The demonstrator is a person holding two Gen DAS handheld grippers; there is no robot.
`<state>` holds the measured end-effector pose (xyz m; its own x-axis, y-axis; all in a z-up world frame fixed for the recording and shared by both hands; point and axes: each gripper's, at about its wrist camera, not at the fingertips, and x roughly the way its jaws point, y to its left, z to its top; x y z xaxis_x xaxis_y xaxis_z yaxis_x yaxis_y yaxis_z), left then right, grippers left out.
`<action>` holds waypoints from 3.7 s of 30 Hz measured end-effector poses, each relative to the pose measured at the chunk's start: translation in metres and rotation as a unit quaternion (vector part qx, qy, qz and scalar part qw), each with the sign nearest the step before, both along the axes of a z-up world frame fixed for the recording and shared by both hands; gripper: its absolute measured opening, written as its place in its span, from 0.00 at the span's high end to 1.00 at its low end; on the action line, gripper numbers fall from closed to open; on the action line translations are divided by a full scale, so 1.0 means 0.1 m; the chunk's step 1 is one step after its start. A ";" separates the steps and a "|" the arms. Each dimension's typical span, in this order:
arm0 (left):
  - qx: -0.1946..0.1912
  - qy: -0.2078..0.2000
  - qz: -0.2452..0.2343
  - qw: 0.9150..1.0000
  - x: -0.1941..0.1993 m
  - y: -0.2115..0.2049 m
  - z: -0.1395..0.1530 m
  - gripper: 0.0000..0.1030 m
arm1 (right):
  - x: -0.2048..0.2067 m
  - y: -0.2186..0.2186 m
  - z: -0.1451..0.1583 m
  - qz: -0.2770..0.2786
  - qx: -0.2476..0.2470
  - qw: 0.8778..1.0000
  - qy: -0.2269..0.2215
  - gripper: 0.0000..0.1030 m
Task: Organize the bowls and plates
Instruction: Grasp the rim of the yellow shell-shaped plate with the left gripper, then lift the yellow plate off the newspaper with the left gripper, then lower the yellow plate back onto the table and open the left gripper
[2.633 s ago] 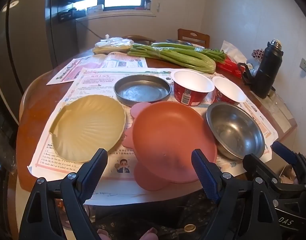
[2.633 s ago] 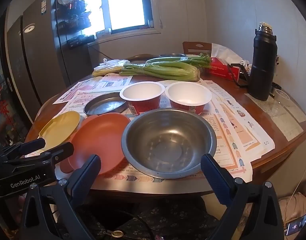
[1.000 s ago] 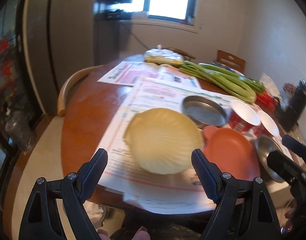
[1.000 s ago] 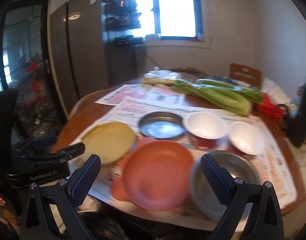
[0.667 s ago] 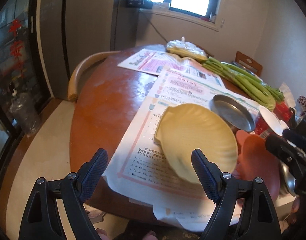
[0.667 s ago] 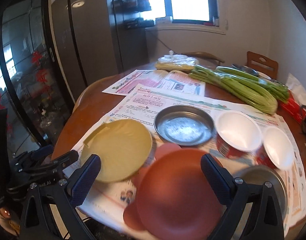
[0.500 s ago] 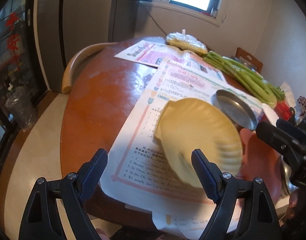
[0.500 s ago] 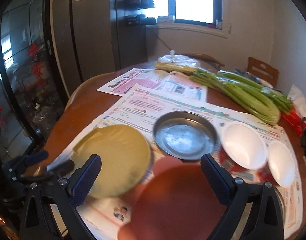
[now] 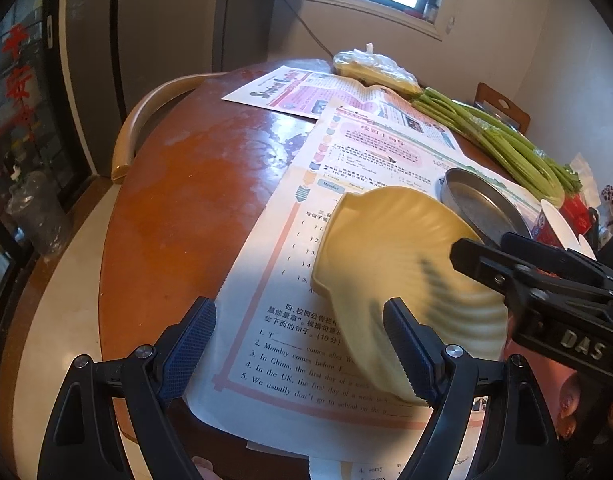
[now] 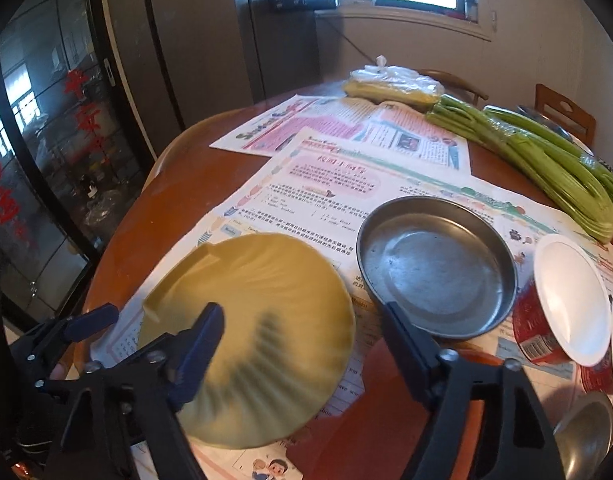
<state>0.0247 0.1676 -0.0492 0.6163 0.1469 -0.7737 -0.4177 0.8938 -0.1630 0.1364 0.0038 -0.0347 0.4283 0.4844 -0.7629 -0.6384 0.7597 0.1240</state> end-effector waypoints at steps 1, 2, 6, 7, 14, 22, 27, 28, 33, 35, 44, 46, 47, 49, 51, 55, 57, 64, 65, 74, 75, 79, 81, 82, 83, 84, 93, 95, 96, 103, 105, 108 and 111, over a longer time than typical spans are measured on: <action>-0.001 0.000 -0.004 1.000 0.00 -0.01 0.00 0.16 | 0.02 0.01 -0.02 0.000 -0.001 1.000 0.003 0.31; -0.002 0.001 -0.006 1.000 0.01 -0.02 0.00 0.16 | 0.04 0.02 -0.05 -0.002 -0.004 1.000 0.008 0.32; -0.005 0.004 -0.010 1.000 0.03 -0.02 -0.01 0.16 | 0.07 0.04 -0.11 0.006 -0.006 1.000 0.016 0.38; -0.009 0.002 -0.009 1.000 0.03 -0.02 -0.01 0.16 | 0.07 0.04 -0.13 0.010 0.001 1.000 0.022 0.39; -0.004 -0.001 -0.021 1.000 0.03 -0.08 0.00 0.24 | 0.03 0.06 -0.17 0.010 -0.001 1.000 0.019 0.43; -0.032 -0.014 -0.022 0.999 -0.01 0.01 0.01 0.52 | -0.09 0.04 -0.16 0.033 0.006 0.999 0.022 0.56; -0.036 -0.015 -0.022 0.999 -0.01 0.04 0.01 0.60 | -0.20 0.06 -0.16 0.047 -0.001 0.999 0.010 0.57; -0.036 -0.016 -0.022 0.999 -0.01 0.04 0.02 0.60 | -0.22 0.06 -0.17 0.048 -0.002 0.999 0.009 0.57; -0.029 -0.025 -0.020 0.999 -0.01 0.09 0.08 0.60 | -0.30 0.02 -0.15 0.052 0.004 0.999 0.011 0.57; -0.025 -0.030 -0.021 0.999 0.01 0.11 0.13 0.60 | -0.30 0.00 -0.10 0.052 0.012 0.998 0.012 0.57; 0.002 -0.044 -0.039 0.998 0.38 0.20 0.35 0.59 | -0.09 0.02 0.08 0.033 0.034 0.999 0.012 0.57; -0.001 -0.042 -0.039 0.998 0.47 0.23 0.33 0.59 | -0.01 0.03 0.05 0.025 0.035 0.999 0.025 0.57; -0.003 -0.041 -0.039 0.998 0.52 0.24 0.33 0.59 | 0.02 0.04 0.03 0.023 0.035 0.999 0.031 0.57; -0.003 -0.041 -0.040 0.998 0.61 0.25 0.30 0.58 | 0.10 0.05 0.00 0.016 0.034 0.998 0.040 0.57; -0.002 -0.032 -0.042 0.999 0.70 0.26 0.25 0.58 | 0.15 0.05 -0.03 0.010 0.034 0.998 0.046 0.57; 0.002 -0.020 -0.040 0.999 0.83 0.29 0.15 0.58 | 0.20 0.05 -0.06 0.004 0.038 0.998 0.057 0.57; 0.001 -0.017 -0.037 0.999 0.87 0.31 0.11 0.58 | 0.21 0.05 -0.08 0.002 0.036 0.998 0.057 0.57; 0.005 -0.003 -0.037 0.999 0.91 0.31 -0.01 0.56 | 0.20 0.07 -0.12 0.001 0.031 0.998 0.061 0.57; 0.005 -0.002 -0.037 0.999 0.91 0.31 -0.02 0.56 | 0.20 0.08 -0.13 0.001 0.030 0.998 0.061 0.57; 0.011 -0.015 -0.036 0.999 0.85 0.29 0.05 0.44 | 0.18 0.05 -0.11 0.000 0.040 0.997 0.066 0.57; 0.015 -0.018 -0.035 0.999 0.83 0.29 0.08 0.43 | 0.18 0.05 -0.10 -0.002 0.041 0.997 0.063 0.57; 0.025 -0.027 -0.029 0.999 0.74 0.28 0.19 0.42 | 0.15 0.00 -0.03 -0.003 0.050 0.997 0.054 0.57; 0.024 -0.033 -0.029 0.999 0.68 0.27 0.25 0.40 | 0.13 -0.03 0.02 -0.004 0.053 0.997 0.047 0.57; 0.024 -0.035 -0.028 0.999 0.66 0.27 0.28 0.40 | 0.12 -0.05 0.05 -0.004 0.054 0.998 0.043 0.57; 0.025 -0.038 -0.028 0.999 0.63 0.25 0.31 0.40 | 0.11 -0.07 0.08 -0.004 0.056 0.998 0.039 0.57; 0.024 -0.042 -0.030 0.998 0.60 0.23 0.35 0.39 | 0.09 -0.09 0.10 -0.004 0.058 0.998 0.036 0.57; 0.022 -0.068 -0.062 0.995 0.40 -0.11 0.57 0.39 | -0.06 -0.38 0.30 -0.010 0.062 0.998 0.002 0.57; 0.017 -0.069 -0.076 0.995 0.37 -0.20 0.58 0.39 | -0.08 -0.49 0.34 -0.015 0.062 0.998 -0.006 0.57; 0.011 -0.066 -0.084 0.994 0.35 -0.26 0.57 0.39 | -0.09 -0.55 0.35 -0.018 0.061 0.998 -0.009 0.57; -0.009 -0.048 -0.131 0.990 0.24 -0.64 0.43 0.39 | -0.06 -0.96 0.33 -0.059 0.045 0.997 -0.014 0.57; -0.005 -0.038 -0.140 0.989 0.23 -0.75 0.37 0.39 | -0.03 -1.06 0.30 -0.068 0.037 0.997 -0.013 0.57; -0.007 -0.024 -0.154 0.988 0.22 -0.88 0.30 0.39 | -0.02 -1.17 0.26 -0.078 0.032 0.996 -0.012 0.57; -0.011 -0.008 -0.169 0.985 0.20 -1.00 0.23 0.39 | 0.01 -1.26 0.20 -0.084 0.024 0.996 -0.006 0.57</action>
